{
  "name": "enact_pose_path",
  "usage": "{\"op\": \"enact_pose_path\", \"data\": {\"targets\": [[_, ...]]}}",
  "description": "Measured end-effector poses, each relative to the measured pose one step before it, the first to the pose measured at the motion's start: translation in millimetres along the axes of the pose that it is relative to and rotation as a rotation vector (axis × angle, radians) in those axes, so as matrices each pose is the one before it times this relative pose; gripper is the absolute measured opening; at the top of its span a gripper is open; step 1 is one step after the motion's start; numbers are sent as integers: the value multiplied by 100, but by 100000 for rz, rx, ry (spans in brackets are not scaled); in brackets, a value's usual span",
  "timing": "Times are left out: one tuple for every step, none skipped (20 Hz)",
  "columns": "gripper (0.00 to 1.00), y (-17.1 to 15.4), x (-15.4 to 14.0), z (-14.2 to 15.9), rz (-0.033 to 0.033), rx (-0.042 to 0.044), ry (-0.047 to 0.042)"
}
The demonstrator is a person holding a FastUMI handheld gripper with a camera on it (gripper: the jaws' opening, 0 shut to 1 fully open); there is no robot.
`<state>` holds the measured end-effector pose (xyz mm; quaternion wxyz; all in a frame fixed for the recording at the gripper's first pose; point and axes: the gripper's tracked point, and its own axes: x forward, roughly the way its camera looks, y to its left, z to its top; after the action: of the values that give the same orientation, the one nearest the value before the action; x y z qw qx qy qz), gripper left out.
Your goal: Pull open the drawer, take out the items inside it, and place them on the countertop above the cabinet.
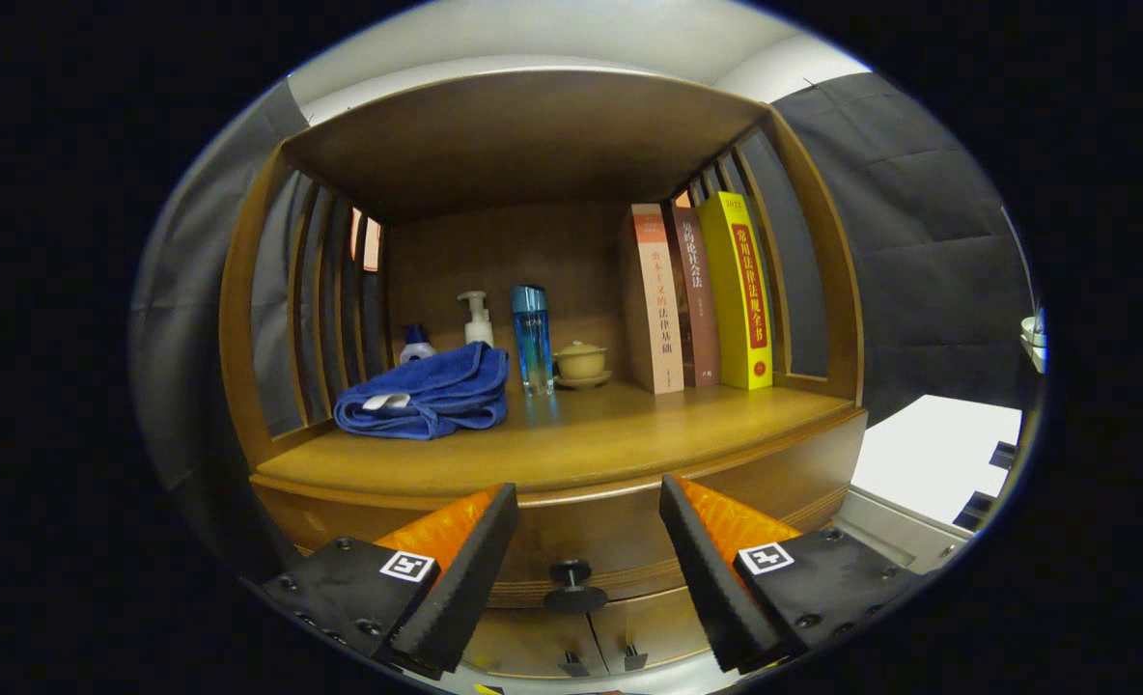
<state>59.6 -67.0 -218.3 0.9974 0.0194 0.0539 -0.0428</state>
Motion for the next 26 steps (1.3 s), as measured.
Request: {"op": "enact_pose_path", "data": {"targets": [[98, 24, 80, -838, 370, -1395, 1217], [98, 28, 116, -885, 297, -1153, 1475], [98, 85, 135, -782, 79, -911, 1290], [98, -8, 117, -683, -24, -578, 1093], [98, 70, 133, -620, -173, -373, 1089], [98, 145, 132, -641, 459, -150, 1310], [98, 259, -82, -260, 619, 199, -71], [98, -27, 42, -429, -213, -687, 922], [98, -13, -228, -649, 13, -1047, 1411], [98, 206, -117, -366, 588, -442, 503], [98, 447, -127, -199, 1227, -48, 319], [98, 202, 123, -506, 612, -189, 1035], [93, 103, -114, -428, 444, -305, 1335], [89, 120, 17, -405, -14, -371, 1214], [85, 133, -27, -251, 424, -63, 395], [80, 109, 85, -195, 262, 59, 376], [76, -112, 110, -253, -585, -358, 604], [72, -316, -57, -216, -923, -313, 800], [66, -210, -106, -350, -314, 240, 872], [61, 76, -54, -115, 481, 1784, 323], [56, -17, 144, -53, 490, 1758, 907], [55, -55, -3, -60, 74, 1070, 651], [52, 34, -5, -50, -110, -275, 127], [51, -40, -101, -15, -355, -1588, -20], [49, -27, -144, 76, -431, -1532, -522], [48, 0, -156, -4, -391, -660, -203]]}}
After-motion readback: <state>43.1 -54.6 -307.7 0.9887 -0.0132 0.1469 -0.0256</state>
